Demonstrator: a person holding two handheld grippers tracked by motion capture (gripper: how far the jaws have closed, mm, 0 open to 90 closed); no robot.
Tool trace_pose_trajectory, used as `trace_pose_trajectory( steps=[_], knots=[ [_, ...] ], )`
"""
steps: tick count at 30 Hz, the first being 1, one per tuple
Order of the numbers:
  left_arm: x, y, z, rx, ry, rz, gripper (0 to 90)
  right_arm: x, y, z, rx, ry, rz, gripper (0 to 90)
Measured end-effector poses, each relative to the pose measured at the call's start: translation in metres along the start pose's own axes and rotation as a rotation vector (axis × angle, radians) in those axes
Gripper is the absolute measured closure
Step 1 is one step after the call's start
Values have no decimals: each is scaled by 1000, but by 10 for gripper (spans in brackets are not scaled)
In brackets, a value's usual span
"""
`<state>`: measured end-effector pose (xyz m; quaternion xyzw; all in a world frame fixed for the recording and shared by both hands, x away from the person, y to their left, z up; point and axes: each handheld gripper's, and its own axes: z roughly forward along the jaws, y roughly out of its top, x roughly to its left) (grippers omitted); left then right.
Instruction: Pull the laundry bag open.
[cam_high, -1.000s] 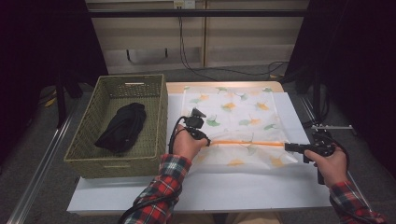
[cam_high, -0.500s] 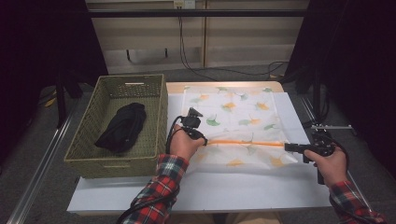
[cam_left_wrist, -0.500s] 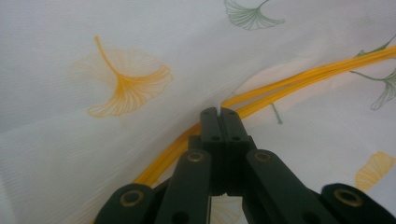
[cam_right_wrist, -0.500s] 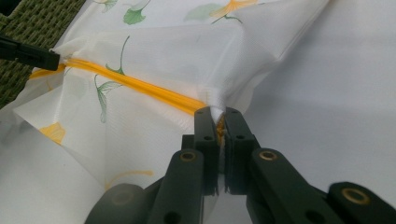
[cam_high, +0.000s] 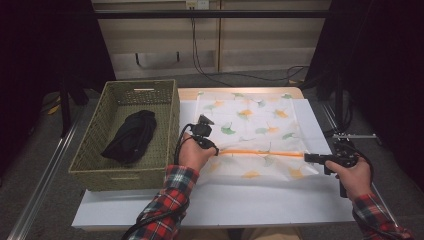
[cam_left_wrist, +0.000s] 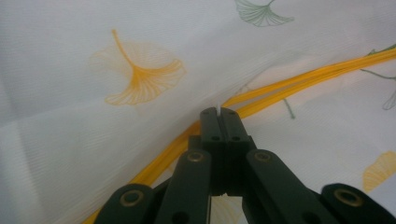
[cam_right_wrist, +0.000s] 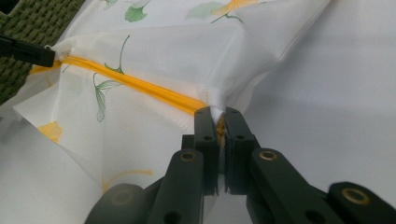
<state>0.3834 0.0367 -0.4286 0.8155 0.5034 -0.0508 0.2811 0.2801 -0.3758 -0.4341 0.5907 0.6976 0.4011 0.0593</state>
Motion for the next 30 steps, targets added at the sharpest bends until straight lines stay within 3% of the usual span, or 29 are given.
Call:
trace_pose_trajectory(
  steps=[10,14,26,30],
  knots=[
    [5,-1,-9,0,22,11,900,0,0,-1,-8,2,5,861],
    [6,0,-11,-13,16,-9,900,-1,0,-1,-6,4,7,861],
    [15,0,-19,-22,31,-17,900,-1,0,-2,-10,-6,12,861],
    [16,0,-23,-23,62,0,900,-1,0,-2,-9,-6,8,861]
  ],
)
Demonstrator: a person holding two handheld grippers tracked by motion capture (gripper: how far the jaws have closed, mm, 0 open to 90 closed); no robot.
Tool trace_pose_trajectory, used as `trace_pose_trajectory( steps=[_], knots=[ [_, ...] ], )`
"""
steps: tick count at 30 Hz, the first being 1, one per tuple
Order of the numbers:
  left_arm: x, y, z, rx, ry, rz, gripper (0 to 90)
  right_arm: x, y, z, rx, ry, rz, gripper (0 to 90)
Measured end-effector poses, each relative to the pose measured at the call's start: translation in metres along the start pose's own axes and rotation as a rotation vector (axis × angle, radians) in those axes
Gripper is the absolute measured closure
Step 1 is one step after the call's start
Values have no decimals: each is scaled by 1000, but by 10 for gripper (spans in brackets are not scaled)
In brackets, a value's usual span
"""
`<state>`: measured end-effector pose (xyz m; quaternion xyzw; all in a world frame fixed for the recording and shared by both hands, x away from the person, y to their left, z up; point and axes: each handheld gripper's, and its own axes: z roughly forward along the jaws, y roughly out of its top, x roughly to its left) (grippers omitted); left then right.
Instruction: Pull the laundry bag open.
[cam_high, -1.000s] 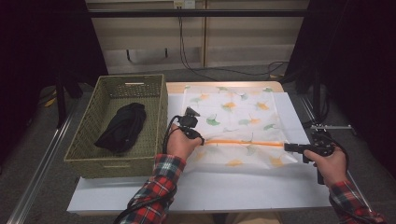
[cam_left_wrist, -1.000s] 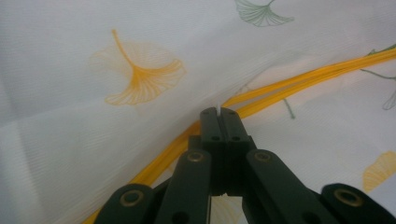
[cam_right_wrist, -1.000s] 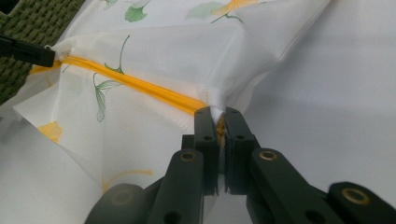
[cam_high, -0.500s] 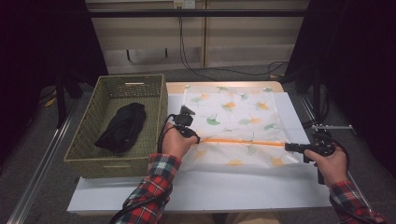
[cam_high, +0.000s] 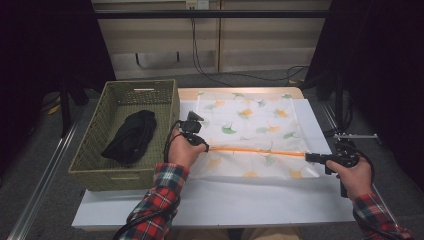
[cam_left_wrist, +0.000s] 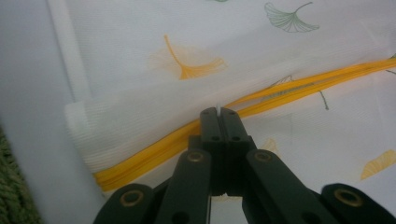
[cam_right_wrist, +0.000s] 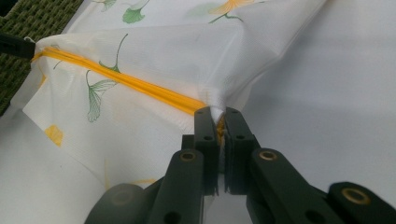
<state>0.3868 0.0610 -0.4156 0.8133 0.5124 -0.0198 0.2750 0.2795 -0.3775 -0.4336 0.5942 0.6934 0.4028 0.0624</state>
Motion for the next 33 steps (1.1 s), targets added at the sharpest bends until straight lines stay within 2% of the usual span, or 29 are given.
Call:
trace_pose_trajectory(
  steps=[5,9,10,11,13,14,25,26,30,33],
  knots=[
    [1,0,0,3,-17,-16,900,0,0,0,0,3,0,861],
    [2,1,-1,-5,-10,-19,900,0,0,0,0,1,0,861],
    [4,1,-3,6,-8,-8,900,0,0,0,0,2,-2,861],
    [4,1,-3,6,-12,-24,900,0,0,0,0,-1,0,861],
    [7,1,-4,3,-9,-18,900,0,0,0,2,1,15,861],
    [6,1,-4,0,-7,-29,900,0,0,0,-2,0,7,861],
    [7,6,-12,3,2,-23,900,-1,0,0,-2,-4,1,861],
    [7,7,-13,4,2,-32,900,-2,0,0,-3,-4,2,861],
    [10,7,-17,3,11,-25,900,-3,0,-1,-3,-3,16,861],
    [12,7,-20,-12,10,-47,900,-5,0,-2,-4,-6,17,861]
  ],
)
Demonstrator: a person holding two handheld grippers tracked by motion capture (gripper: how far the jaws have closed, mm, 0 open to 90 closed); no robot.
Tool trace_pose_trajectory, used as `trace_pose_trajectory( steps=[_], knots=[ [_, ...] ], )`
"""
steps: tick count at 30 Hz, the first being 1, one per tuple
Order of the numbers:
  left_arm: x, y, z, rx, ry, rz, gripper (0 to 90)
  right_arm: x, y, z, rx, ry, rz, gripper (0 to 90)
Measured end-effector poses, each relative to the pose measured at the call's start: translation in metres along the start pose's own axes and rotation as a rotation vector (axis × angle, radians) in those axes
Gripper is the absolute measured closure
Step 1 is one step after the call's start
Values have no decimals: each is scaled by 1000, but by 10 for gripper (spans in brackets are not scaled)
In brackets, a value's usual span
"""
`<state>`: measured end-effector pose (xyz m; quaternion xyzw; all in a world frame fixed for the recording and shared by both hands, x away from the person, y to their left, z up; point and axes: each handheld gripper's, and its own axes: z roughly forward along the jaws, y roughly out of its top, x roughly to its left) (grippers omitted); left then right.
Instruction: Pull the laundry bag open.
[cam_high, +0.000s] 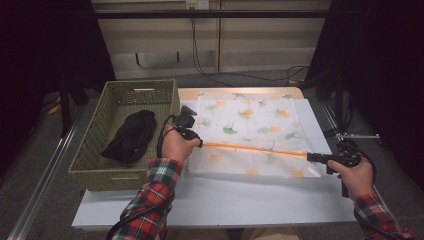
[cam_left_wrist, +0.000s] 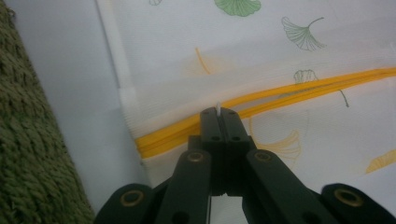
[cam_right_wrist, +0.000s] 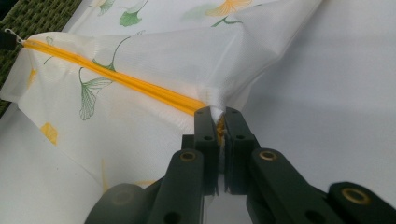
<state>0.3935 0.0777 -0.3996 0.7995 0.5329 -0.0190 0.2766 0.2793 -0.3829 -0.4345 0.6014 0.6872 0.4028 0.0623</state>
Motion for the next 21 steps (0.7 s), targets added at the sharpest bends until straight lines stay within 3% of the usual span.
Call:
trace_pose_trajectory(
  steps=[5,12,21],
  knots=[
    [2,1,-3,10,-1,15,900,0,0,1,-3,1,-3,861],
    [4,1,-5,-3,-2,-14,900,-3,0,0,-5,-3,3,861],
    [4,5,-10,-6,-2,-8,900,-5,0,-2,-9,-8,9,861]
  ],
)
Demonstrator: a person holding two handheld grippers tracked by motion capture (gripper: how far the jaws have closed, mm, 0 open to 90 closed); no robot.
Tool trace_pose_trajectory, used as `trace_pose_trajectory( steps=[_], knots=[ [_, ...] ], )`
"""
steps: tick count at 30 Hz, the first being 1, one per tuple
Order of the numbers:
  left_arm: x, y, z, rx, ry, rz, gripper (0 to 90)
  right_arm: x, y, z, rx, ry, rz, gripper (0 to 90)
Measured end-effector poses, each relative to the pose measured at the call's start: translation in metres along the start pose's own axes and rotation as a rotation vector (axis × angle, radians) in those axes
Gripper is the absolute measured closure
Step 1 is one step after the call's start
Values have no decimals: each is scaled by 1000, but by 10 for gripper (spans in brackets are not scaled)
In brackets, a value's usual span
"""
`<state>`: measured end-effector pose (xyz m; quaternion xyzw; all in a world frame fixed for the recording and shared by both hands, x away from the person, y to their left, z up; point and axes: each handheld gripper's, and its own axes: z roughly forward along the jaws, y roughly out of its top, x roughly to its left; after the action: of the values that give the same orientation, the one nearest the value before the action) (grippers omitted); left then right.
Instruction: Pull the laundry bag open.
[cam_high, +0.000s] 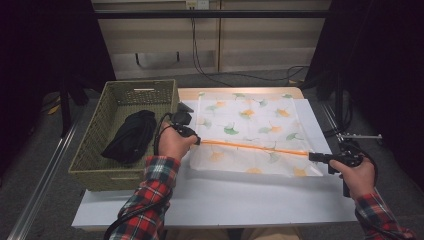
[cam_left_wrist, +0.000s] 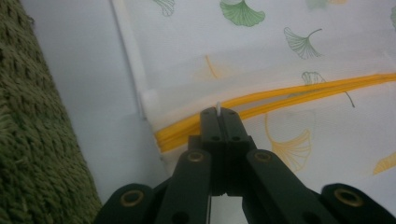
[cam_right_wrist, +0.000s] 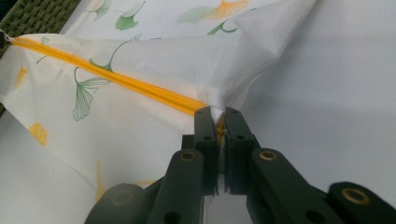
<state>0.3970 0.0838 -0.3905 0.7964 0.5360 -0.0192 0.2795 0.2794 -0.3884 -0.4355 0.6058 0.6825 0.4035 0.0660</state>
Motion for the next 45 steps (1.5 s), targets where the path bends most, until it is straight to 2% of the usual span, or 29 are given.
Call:
trace_pose_trajectory(
  steps=[2,4,5,7,12,16,18,22,25,32,33,36,41,42,45],
  knots=[
    [0,1,-2,1,6,3,900,-1,0,0,1,0,7,861],
    [0,1,-3,-4,-6,-7,900,-2,-1,0,1,0,5,861],
    [2,1,-3,-1,0,5,900,-2,-1,0,-1,-2,6,861],
    [2,0,-3,-2,-9,-13,900,-2,-1,-1,-2,-2,7,861],
    [1,3,-5,-10,-12,-21,900,-2,-1,1,-1,-5,2,861],
    [-1,7,-9,-10,-18,-12,900,-4,-1,0,-4,-2,10,861],
    [-1,8,-11,-16,-1,-10,900,-4,0,-1,-6,-5,13,861],
    [3,9,-15,-18,4,-10,900,-5,-1,-1,-4,-6,15,861],
    [4,8,-17,-18,-5,-31,900,-6,-1,-1,-7,-4,13,861],
    [8,9,-20,-10,10,-25,900,-5,-1,-1,-5,-7,12,861],
    [7,9,-20,-16,2,-41,900,-5,-1,-1,-3,-5,12,861],
    [9,10,-22,-3,16,-25,900,-6,-1,0,-2,-5,13,861],
    [13,9,-25,-16,7,-39,900,-7,-1,0,-10,-6,12,861],
    [14,9,-25,-8,9,-31,900,-6,-1,0,-3,-1,19,861],
    [14,8,-25,-18,12,-39,900,-6,-1,0,-5,-6,6,861]
  ],
)
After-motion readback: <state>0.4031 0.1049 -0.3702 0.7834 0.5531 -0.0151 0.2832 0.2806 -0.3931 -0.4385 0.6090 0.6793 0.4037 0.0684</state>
